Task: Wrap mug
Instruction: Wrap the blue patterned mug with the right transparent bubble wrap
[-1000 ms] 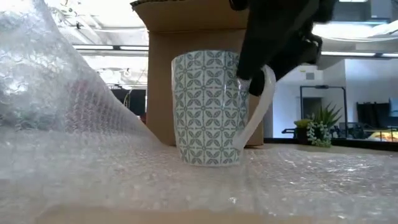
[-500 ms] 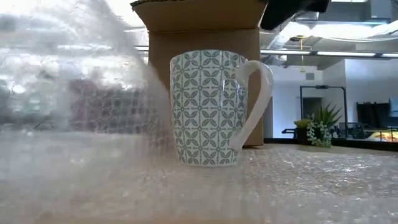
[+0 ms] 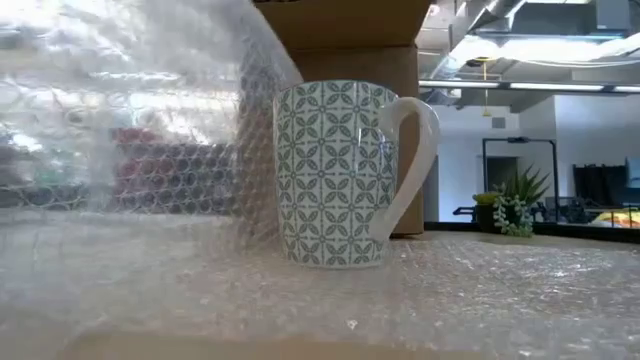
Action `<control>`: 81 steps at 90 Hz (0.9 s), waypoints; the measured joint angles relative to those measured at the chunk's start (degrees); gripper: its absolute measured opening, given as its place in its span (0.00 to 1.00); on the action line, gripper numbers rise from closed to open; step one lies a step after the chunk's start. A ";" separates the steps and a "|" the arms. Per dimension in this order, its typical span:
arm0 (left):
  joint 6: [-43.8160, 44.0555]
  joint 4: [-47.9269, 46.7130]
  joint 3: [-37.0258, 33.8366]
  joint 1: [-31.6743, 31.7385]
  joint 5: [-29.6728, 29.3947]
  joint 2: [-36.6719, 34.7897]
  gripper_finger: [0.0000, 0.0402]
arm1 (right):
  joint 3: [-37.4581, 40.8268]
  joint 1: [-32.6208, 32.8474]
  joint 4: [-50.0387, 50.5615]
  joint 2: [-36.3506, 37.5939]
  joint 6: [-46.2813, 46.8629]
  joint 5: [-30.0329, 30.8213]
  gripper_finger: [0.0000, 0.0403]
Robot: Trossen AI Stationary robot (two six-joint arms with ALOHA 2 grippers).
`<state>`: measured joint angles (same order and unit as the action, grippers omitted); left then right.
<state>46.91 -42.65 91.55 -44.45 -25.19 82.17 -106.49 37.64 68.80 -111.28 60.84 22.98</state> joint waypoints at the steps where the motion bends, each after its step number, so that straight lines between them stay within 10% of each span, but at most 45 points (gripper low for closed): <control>1: 1.10 -0.99 0.00 0.10 0.17 -0.02 0.00 | -0.12 0.04 0.20 0.01 0.17 0.05 0.33; 25: 33.56 -29.25 -4.04 -2.17 16.75 -1.76 0.02 | -0.75 1.96 0.91 0.00 3.62 0.41 0.33; 57: 38.15 -3.59 -32.16 -2.50 26.50 -1.98 0.26 | -0.75 4.01 -2.42 -0.04 5.27 2.42 0.33; 81: 22.09 4.21 -34.38 -8.86 27.39 -1.92 0.33 | -0.75 4.42 -2.61 -0.04 5.27 0.81 0.33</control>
<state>69.01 -38.43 57.17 -53.30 2.20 80.25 -107.24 42.06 66.19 -111.33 66.11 23.79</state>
